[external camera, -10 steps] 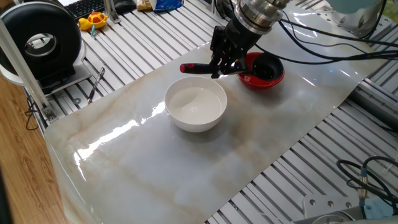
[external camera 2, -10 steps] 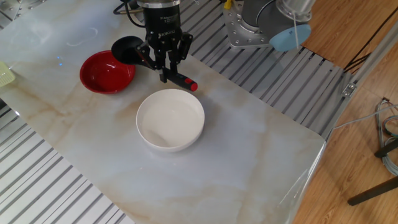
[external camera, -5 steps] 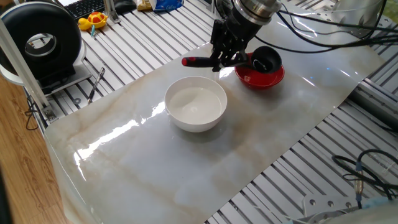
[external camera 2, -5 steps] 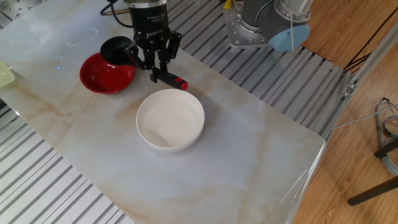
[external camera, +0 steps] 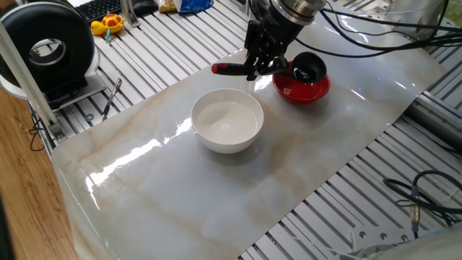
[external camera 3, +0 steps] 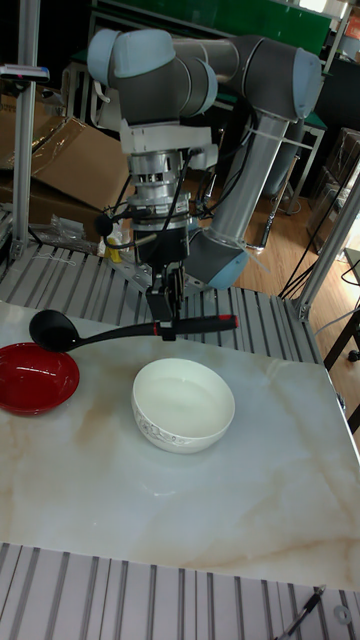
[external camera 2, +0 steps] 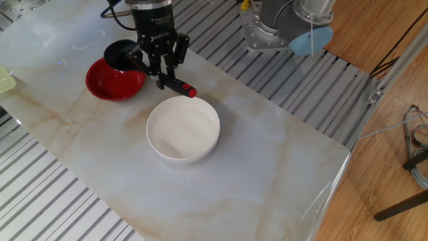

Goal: Scoop water with a large spoon from one bowl to another

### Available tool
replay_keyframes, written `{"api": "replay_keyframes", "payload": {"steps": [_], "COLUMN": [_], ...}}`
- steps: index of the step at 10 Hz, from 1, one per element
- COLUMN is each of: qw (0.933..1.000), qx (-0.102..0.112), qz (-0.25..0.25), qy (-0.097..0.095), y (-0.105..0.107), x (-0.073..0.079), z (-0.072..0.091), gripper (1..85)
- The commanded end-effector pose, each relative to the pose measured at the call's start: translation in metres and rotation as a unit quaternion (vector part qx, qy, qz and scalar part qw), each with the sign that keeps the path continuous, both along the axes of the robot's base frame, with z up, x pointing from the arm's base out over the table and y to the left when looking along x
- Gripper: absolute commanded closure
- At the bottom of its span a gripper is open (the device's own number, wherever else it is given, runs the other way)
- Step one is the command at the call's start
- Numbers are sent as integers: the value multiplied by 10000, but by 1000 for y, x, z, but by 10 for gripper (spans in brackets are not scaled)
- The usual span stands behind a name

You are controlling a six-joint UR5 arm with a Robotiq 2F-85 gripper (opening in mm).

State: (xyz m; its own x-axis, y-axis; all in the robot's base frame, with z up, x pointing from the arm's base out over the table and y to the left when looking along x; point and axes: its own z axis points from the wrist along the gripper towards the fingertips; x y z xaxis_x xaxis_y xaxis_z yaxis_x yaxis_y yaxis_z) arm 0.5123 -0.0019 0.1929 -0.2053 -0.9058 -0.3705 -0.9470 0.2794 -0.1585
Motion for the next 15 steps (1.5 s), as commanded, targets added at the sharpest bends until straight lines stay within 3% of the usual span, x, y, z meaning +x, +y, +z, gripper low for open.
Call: {"api": "replay_keyframes", "payload": {"steps": [1, 5, 8, 10, 13, 15], "qw": [9999, 9996, 9997, 9994, 9997, 9998], "qx": [22, 62, -2, -154, -219, -199], "qz": [19, 135, 166, 222, 50, 57], "qy": [-101, -233, -194, -194, 35, 9], "y": [-2, -9, -11, -17, -23, -24], "x": [9, 26, 24, 23, 15, 16], "z": [-2, -24, -24, -26, -30, -35], "gripper": [843, 843, 843, 843, 843, 843]}}
